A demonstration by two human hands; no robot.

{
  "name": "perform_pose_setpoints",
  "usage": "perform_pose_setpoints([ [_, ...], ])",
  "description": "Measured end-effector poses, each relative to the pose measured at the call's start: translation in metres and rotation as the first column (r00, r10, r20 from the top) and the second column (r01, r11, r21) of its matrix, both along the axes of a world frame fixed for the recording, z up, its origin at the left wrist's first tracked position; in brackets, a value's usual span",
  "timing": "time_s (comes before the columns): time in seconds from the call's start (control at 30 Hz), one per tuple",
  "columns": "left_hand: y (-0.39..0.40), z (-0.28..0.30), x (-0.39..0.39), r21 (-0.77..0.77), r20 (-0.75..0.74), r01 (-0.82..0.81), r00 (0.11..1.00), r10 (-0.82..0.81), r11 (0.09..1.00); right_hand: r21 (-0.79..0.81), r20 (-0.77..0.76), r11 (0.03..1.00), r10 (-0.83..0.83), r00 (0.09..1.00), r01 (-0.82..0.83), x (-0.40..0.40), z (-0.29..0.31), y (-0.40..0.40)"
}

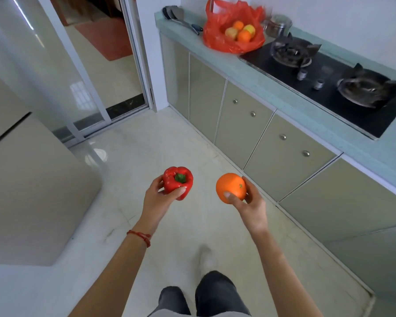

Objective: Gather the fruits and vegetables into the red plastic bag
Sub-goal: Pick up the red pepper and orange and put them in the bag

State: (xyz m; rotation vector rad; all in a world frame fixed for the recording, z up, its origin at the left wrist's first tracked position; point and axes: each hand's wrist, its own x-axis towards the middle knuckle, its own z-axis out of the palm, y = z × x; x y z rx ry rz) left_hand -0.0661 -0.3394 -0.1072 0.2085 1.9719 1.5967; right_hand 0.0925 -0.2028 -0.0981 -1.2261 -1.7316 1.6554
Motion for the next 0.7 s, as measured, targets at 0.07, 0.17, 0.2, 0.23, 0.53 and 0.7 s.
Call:
perform_pose_setpoints([
  [0.07, 0.025, -0.002, -0.021, -0.006, -0.008, -0.008, 1.0, 0.008, 1.0, 0.009, 0.002, 1.0, -0.001, 1.0, 0.001, -0.023, -0.003, 0.026],
  [0.17, 0.066, -0.005, -0.052, -0.007, -0.022, -0.012, 1.0, 0.012, 1.0, 0.02, 0.002, 1.0, 0.012, 1.0, -0.012, -0.056, -0.007, 0.069],
  [0.2, 0.081, -0.006, -0.063, -0.008, -0.026, -0.011, 1.0, 0.011, 1.0, 0.016, 0.001, 1.0, 0.016, 1.0, -0.016, -0.068, -0.008, 0.084],
  [0.23, 0.096, -0.005, -0.074, -0.012, -0.027, -0.011, 1.0, 0.011, 1.0, 0.01, 0.0, 1.0, 0.019, 1.0, -0.019, -0.08, -0.007, 0.1],
  [0.53, 0.222, 0.011, -0.168, 0.014, -0.031, -0.018, 0.999, 0.019, 1.0, -0.001, -0.026, 0.999, 0.039, 0.999, -0.039, -0.178, 0.008, 0.231],
  [0.7, 0.275, 0.01, -0.227, 0.032, 0.001, -0.016, 1.0, 0.016, 0.999, -0.006, 0.001, 1.0, 0.028, 1.0, -0.028, -0.234, 0.003, 0.284],
])
